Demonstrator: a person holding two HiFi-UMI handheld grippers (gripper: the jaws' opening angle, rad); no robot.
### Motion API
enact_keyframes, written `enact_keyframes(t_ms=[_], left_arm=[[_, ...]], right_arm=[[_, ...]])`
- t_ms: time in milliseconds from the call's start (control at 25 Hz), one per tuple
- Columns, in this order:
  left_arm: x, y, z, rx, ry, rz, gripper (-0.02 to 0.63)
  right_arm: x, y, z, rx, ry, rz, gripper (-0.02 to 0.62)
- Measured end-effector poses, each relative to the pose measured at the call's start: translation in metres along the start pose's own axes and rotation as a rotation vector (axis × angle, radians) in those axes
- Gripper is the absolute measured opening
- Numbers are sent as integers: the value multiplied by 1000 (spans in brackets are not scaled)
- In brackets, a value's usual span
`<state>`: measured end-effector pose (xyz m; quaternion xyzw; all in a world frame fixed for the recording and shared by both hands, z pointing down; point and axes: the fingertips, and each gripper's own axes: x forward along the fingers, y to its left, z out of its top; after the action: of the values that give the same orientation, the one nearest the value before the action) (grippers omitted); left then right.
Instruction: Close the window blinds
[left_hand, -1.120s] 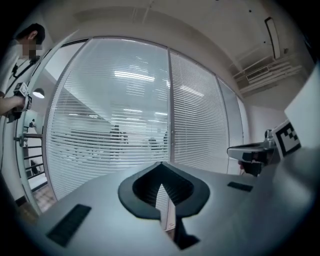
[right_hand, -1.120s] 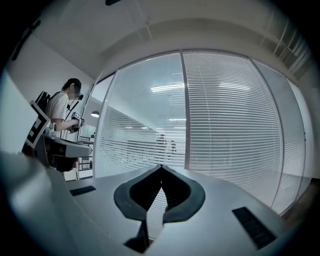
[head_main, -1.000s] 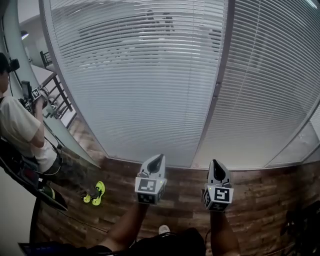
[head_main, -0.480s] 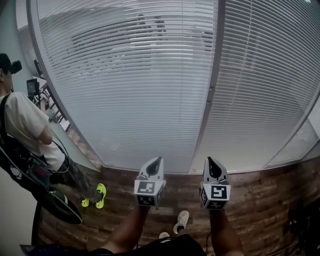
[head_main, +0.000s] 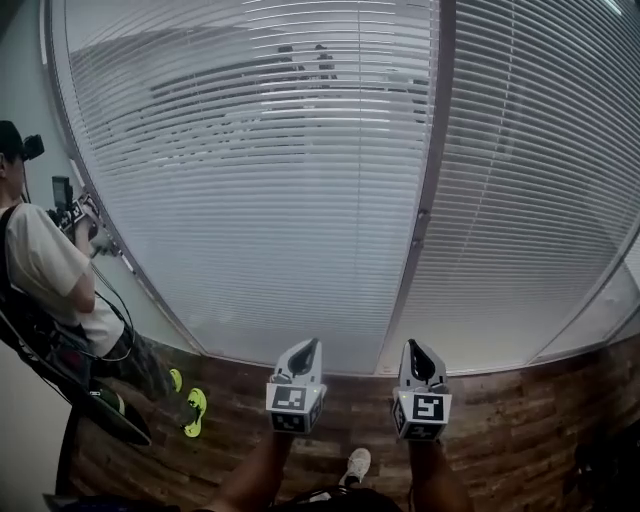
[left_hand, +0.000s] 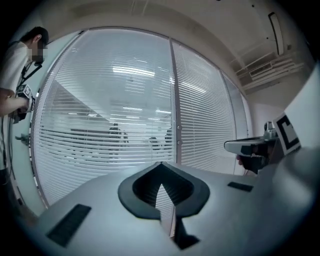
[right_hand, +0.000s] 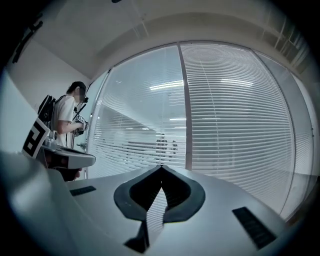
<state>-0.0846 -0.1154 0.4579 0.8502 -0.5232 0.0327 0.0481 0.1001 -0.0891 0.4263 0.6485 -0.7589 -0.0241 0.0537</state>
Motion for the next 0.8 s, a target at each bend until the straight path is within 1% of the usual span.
enact_keyframes(t_ms=[160,240,360,440,560,720,800], left_arm=[[23,19,11,8,-10,36,0],[34,20,10,10,-7,51,0],[52,21,4,11,3,68,0],[64,19,7,12,-4,67,0],[77,17,10,7,-6,58,0],[94,12,6,17,5,43,0],[103,8,7,23,5,41,0]], right_arm=[[30,-5,6,41,-4,-17,3],[41,-11,-1,35,-5,-4,3],[58,-16,-9,60,-15,15,3],[68,-22,-13,45,-25,23,3],[77,-27,-5,44,-12,8,3],[91,-28,-13,52,-40,45,3],[95,-32,-11,56,-34,50,3]])
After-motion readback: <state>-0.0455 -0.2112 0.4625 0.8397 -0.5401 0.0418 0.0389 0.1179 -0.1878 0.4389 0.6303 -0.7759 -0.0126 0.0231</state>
